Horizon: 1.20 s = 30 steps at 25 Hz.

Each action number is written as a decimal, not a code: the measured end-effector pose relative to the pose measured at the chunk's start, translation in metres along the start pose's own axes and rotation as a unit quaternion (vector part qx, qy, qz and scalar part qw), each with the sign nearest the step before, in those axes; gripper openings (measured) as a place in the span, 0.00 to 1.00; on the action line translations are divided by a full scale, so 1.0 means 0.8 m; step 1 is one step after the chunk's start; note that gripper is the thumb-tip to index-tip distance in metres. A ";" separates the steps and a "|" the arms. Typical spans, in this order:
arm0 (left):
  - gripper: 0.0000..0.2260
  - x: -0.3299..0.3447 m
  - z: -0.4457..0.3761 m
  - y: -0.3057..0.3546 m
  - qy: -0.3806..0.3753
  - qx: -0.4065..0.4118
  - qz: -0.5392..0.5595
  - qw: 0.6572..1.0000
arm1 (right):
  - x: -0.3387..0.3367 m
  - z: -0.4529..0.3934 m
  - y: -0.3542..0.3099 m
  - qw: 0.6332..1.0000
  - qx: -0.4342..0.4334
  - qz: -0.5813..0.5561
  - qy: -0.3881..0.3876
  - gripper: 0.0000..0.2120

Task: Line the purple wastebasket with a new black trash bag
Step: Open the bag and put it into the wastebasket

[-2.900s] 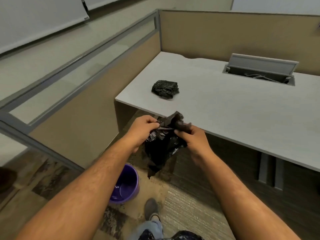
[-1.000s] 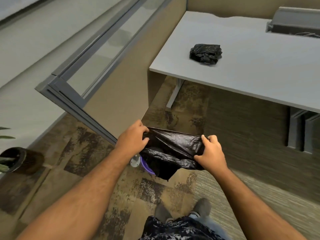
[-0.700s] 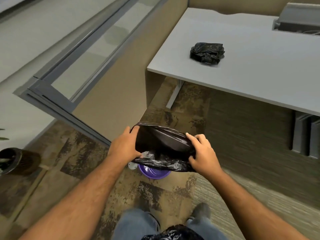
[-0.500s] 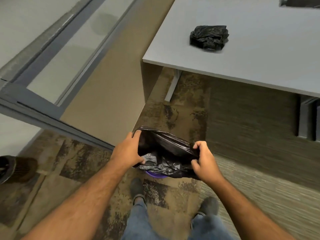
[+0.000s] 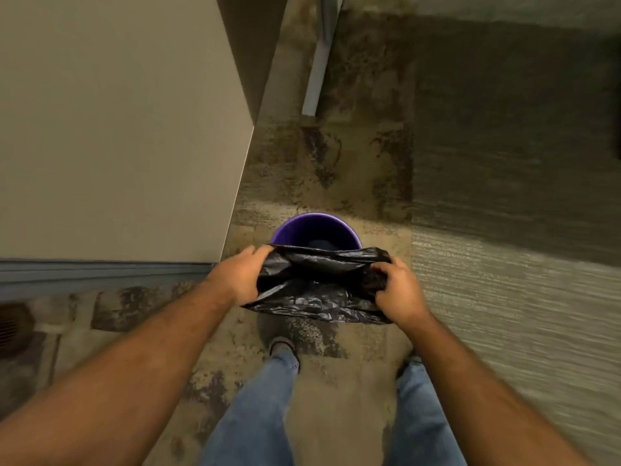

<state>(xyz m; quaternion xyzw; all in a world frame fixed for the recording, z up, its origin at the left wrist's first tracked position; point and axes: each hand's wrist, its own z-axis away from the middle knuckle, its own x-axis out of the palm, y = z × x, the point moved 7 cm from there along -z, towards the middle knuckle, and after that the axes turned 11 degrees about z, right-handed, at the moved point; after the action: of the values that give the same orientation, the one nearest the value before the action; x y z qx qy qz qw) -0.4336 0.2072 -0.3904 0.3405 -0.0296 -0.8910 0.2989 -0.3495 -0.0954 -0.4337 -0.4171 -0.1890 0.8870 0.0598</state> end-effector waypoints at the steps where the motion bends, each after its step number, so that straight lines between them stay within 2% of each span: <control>1: 0.44 0.016 -0.021 -0.012 -0.011 -0.006 -0.007 1.000 | 0.021 -0.015 0.006 1.000 0.008 0.008 -0.015 0.32; 3: 0.47 0.043 -0.059 -0.031 -0.017 -0.026 0.001 1.000 | 0.057 -0.046 0.018 0.999 0.028 -0.008 -0.025 0.29; 5: 0.45 0.062 -0.099 -0.045 0.000 -0.037 0.032 0.999 | 0.089 -0.086 0.037 0.994 0.069 -0.086 -0.027 0.25; 8: 0.32 0.069 -0.158 -0.059 0.103 -0.048 0.112 0.987 | 0.119 -0.148 0.063 0.969 0.135 -0.206 -0.011 0.26; 11: 0.30 0.071 -0.226 -0.075 0.160 -0.090 0.196 0.963 | 0.121 -0.213 0.072 0.972 0.126 -0.195 0.030 0.28; 14: 0.34 0.070 -0.289 -0.091 0.161 -0.112 0.265 0.944 | 0.107 -0.275 0.060 0.985 0.067 -0.155 0.042 0.32; 17: 0.39 0.080 -0.328 -0.108 0.139 -0.147 0.335 0.920 | 0.106 -0.319 0.044 0.995 0.027 -0.091 0.024 0.30; 21: 0.44 0.119 -0.324 -0.128 0.081 -0.196 0.432 0.876 | 0.128 -0.336 0.056 0.996 0.080 -0.030 -0.039 0.22; 24: 0.48 0.138 -0.291 -0.140 0.097 -0.156 0.448 0.875 | 0.142 -0.292 0.080 0.985 0.117 -0.121 -0.034 0.16; 25: 0.49 0.145 -0.277 -0.141 0.111 -0.133 0.448 0.877 | 0.150 -0.270 0.089 0.979 0.115 -0.165 -0.038 0.17; 27: 0.50 0.165 -0.245 -0.143 0.144 -0.107 0.454 0.873 | 0.169 -0.223 0.103 0.970 0.085 -0.217 -0.063 0.28; 28: 0.48 0.179 -0.228 -0.146 0.166 -0.108 0.461 0.865 | 0.181 -0.203 0.112 0.970 0.077 -0.222 -0.068 0.34; 30: 0.37 0.214 -0.194 -0.154 0.215 -0.135 0.486 0.836 | 0.208 -0.178 0.135 0.964 0.107 -0.238 -0.058 0.41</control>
<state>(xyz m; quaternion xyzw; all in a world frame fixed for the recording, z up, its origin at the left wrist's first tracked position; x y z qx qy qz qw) -0.5008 0.2363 -0.6417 0.4216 -0.0057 -0.5301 0.7357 -0.3429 -0.1101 -0.6770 -0.2993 -0.1902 0.8847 0.3025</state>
